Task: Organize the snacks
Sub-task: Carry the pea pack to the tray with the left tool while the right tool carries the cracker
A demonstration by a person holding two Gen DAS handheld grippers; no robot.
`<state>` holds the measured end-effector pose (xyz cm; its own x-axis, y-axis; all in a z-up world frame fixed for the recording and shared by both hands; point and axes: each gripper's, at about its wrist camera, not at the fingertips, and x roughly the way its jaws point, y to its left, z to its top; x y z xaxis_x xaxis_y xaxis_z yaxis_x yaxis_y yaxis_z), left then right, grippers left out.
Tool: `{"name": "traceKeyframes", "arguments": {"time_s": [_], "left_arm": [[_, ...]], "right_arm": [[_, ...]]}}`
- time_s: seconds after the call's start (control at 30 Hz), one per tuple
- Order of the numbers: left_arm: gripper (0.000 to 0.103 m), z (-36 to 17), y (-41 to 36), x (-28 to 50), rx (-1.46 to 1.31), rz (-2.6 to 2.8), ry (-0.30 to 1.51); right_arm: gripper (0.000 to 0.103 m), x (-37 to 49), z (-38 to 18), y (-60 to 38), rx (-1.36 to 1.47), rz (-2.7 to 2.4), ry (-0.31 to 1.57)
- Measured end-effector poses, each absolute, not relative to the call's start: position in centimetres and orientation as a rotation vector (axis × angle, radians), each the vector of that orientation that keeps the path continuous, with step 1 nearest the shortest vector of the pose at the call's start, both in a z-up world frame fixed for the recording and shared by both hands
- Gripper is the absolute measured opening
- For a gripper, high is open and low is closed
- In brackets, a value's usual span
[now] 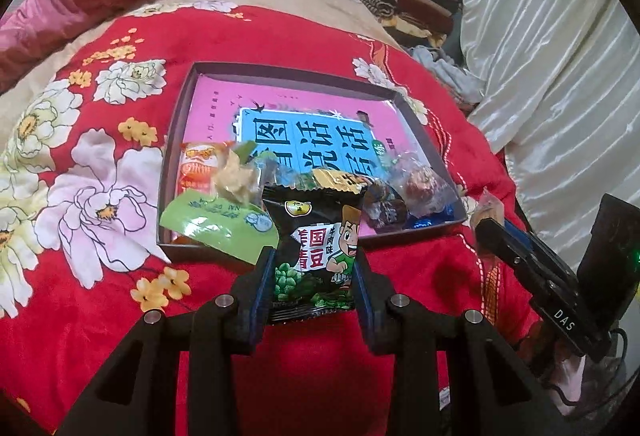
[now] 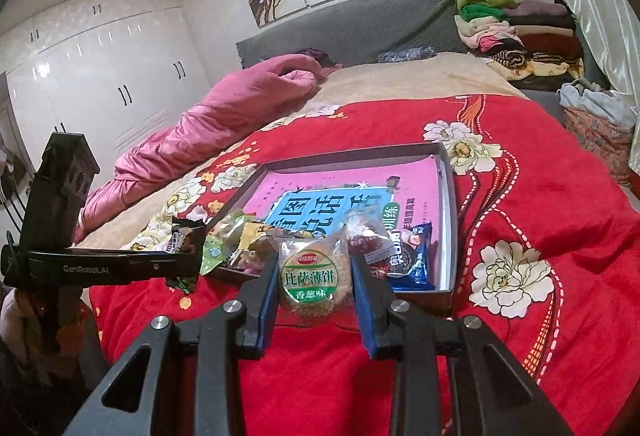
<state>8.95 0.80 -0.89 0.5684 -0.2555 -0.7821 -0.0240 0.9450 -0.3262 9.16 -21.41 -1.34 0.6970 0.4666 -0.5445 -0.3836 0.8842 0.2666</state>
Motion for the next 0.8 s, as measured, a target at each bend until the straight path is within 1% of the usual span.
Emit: {"name": "traceKeyframes", "arguments": {"time_s": [0.8], "left_arm": [[0.038, -2.6, 1.6, 12.4, -0.314, -0.095, 0.97]], "right_arm": [[0.034, 11.6, -1.7, -23.4, 0.184, 0.396, 0.653]]}}
